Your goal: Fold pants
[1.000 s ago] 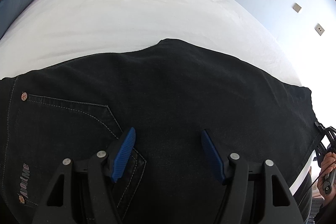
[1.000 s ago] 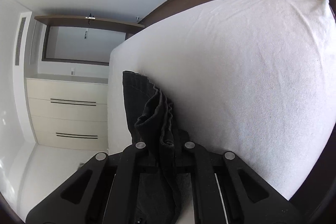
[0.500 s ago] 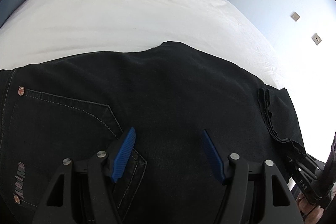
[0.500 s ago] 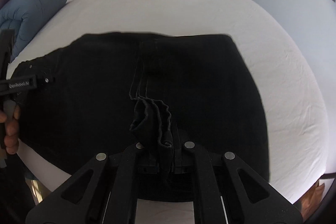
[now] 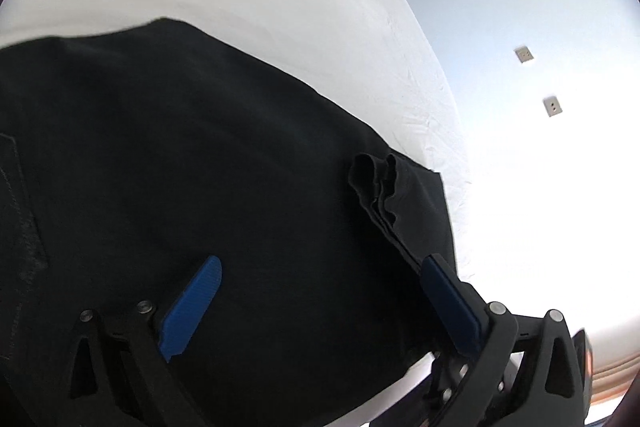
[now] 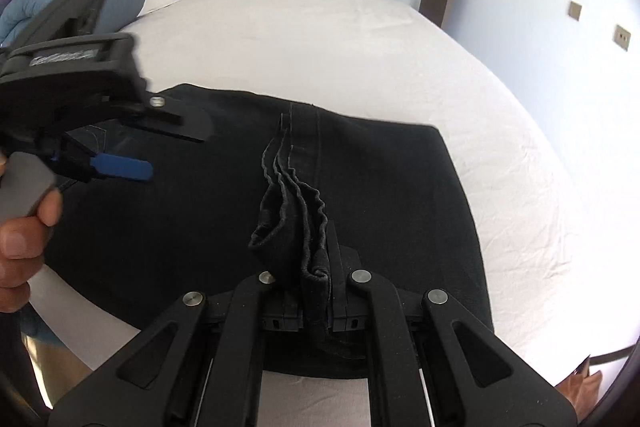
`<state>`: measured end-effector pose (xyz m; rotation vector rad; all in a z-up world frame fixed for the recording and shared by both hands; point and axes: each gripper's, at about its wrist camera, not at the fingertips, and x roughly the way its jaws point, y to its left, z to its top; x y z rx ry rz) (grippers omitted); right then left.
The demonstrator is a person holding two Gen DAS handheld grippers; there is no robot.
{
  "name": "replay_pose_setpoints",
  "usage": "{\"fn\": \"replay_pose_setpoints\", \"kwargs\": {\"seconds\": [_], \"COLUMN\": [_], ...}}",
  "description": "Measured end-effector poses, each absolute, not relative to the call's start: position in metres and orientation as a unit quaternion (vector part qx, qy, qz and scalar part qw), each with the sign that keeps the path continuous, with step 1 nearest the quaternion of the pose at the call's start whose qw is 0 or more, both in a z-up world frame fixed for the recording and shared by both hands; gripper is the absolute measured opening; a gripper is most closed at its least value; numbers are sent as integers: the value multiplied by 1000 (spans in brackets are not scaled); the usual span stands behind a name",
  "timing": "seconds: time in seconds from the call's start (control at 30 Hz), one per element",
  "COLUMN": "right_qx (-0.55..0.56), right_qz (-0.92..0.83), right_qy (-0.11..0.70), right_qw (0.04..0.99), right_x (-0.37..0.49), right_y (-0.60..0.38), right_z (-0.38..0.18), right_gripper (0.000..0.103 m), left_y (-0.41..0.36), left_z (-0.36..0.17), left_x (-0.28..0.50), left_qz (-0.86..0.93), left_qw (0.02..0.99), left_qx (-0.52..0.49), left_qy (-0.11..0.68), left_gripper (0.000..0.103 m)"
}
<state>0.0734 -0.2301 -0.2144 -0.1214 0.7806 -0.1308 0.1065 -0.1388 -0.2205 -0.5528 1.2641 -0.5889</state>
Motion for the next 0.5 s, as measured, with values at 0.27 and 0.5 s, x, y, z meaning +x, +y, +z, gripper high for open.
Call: {"fn": "replay_pose_setpoints", "kwargs": {"seconds": [0.27,0.5], "right_qx": [-118,-146], "right_qz": [-53,-34], "right_qy": [367,363], "right_qw": [921,920], "right_x": [58,49], "right_y": [-195,-176], "right_z": [-200,-188], "right_gripper": [6,6], "left_y": [-155,-159], "left_z": [-213,-210], "left_x": [122,130], "left_qz": [-305,-314], "left_qw": [681,689], "left_qx": [-322,-250], "left_qy": [582,603], "left_gripper": [101,11]}}
